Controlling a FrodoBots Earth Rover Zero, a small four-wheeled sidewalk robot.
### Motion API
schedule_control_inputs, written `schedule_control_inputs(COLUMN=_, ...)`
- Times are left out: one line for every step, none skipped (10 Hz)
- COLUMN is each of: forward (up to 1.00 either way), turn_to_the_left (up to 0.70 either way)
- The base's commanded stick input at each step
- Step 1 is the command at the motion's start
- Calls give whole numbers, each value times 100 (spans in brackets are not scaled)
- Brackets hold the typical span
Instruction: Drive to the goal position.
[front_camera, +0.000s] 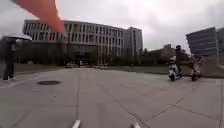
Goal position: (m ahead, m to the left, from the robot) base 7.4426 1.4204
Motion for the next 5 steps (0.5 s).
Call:
schedule_control_inputs(forward=85, turn_to_the_left=0)
schedule_control_inputs(forward=85, turn_to_the_left=0)
schedule_control_inputs(forward=85, turn_to_the_left=0)
schedule_control_inputs(forward=85, turn_to_the_left=0)
schedule_control_inputs(forward=85, turn_to_the_left=0)
